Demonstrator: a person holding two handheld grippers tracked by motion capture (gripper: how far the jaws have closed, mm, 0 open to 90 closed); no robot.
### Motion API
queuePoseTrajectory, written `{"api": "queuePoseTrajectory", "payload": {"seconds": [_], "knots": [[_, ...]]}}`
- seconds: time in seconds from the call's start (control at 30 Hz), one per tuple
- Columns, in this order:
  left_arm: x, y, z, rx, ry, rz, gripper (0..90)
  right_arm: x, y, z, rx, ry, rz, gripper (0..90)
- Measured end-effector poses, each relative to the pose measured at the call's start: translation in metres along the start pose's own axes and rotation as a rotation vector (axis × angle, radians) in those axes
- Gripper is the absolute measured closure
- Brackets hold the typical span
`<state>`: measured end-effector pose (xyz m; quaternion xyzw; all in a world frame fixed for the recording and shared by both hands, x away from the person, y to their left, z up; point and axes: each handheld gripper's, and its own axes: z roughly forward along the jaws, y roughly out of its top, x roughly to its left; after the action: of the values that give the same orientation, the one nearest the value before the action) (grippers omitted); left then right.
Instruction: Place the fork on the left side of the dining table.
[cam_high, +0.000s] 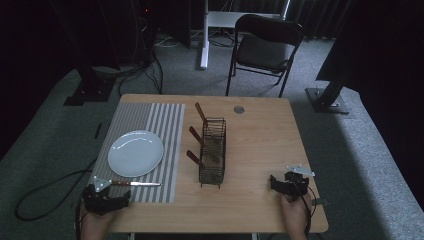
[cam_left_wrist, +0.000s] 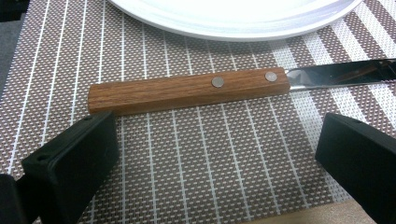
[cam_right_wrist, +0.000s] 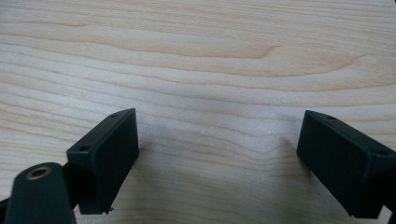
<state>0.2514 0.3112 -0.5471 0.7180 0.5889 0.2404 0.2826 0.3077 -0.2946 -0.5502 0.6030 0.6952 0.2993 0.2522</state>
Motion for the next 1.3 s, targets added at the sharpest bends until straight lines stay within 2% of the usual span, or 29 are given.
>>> {"api": "queuePoseTrajectory", "payload": {"seconds": [0.3,0.53,0.7,0.83,0.97,1.07,1.17,1.3], "knots": [[0.0,0.0,0.0,0.002,-0.001,0.002,0.0,0.0,0.0,0.0,0.0,0.0,0.0,12.4],[0.001,0.003,0.0,0.027,-0.008,0.01,0.0,0.0,0.0,0.0,-0.001,0.001,0.0,12.4],[0.002,0.007,0.0,0.061,-0.015,0.018,0.0,0.0,0.0,0.0,-0.001,0.001,0.0,12.4],[0.003,0.005,0.0,0.043,-0.022,0.024,0.0,0.0,0.0,0.0,-0.001,0.001,0.0,12.4],[0.0,0.007,-0.002,0.072,0.005,0.003,1.3,0.0,0.0,0.0,-0.001,0.001,0.0,12.4],[-0.003,0.007,-0.003,0.068,0.016,0.008,1.2,0.0,0.0,0.0,-0.001,0.001,0.0,12.4],[-0.002,0.008,-0.007,0.063,0.006,0.013,1.3,0.0,0.0,0.0,-0.001,0.001,0.001,12.4],[-0.002,0.01,-0.013,0.047,-0.033,-0.001,1.3,0.0,0.0,0.0,-0.001,0.001,0.001,12.4]]}}
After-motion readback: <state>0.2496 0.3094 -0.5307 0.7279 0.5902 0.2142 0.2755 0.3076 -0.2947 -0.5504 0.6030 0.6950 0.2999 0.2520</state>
